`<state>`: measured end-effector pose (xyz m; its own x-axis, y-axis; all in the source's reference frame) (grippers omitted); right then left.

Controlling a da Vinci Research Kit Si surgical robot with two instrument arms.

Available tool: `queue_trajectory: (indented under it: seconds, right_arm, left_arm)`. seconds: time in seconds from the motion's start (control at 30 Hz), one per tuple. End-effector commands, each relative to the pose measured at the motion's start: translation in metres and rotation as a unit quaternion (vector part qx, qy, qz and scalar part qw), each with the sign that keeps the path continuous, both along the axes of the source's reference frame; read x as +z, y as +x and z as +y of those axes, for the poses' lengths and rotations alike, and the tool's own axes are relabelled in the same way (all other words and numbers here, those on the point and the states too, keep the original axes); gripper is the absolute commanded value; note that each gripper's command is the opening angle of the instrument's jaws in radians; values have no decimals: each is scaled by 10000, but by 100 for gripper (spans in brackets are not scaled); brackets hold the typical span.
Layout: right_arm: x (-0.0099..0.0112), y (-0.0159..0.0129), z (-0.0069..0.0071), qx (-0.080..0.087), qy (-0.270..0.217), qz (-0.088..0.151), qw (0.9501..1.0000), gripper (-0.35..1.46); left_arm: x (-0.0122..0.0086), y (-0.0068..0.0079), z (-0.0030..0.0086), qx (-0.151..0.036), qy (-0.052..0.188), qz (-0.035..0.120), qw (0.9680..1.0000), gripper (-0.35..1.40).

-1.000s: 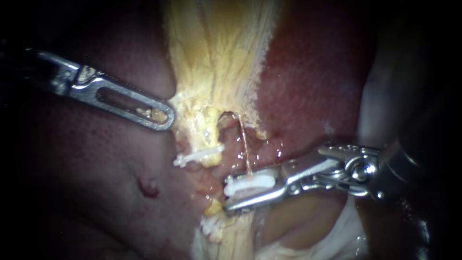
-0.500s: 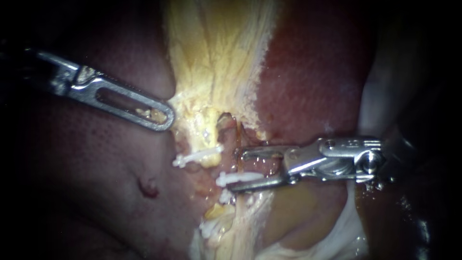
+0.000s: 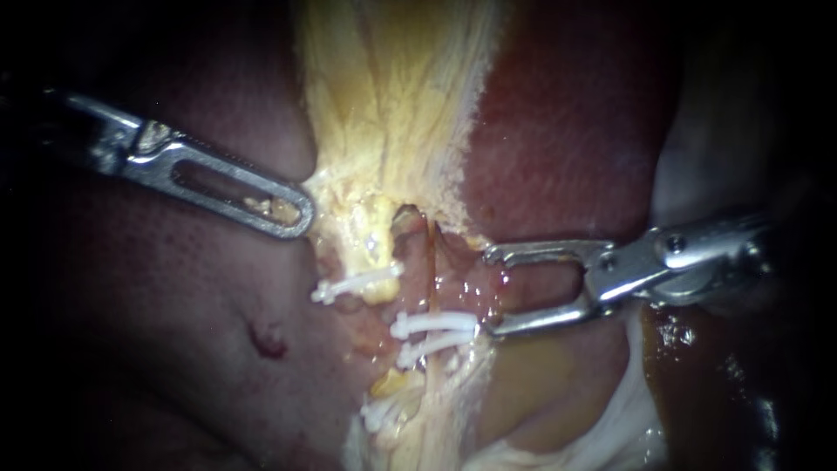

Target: Going back second clip right tube

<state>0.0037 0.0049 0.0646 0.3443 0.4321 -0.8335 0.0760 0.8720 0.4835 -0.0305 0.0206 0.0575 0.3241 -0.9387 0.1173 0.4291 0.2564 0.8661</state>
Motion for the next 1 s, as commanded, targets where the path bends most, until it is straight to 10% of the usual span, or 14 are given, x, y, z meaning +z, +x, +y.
queue_trajectory:
  seconds: [0.03,0.57,1.0]
  right_arm:
    - [-3,-2,2,6,-9,-6,10000,50]
    - [-13,-14,7,-34,-86,27,10000,50]
    - [-13,-15,7,-35,-86,27,10000,50]
  left_arm:
    - [3,-2,-1,-4,-7,7,10000,-35]
    - [53,-42,-12,46,-38,-9,10000,-35]
    - [61,-48,-15,86,-28,-10,10000,-35]
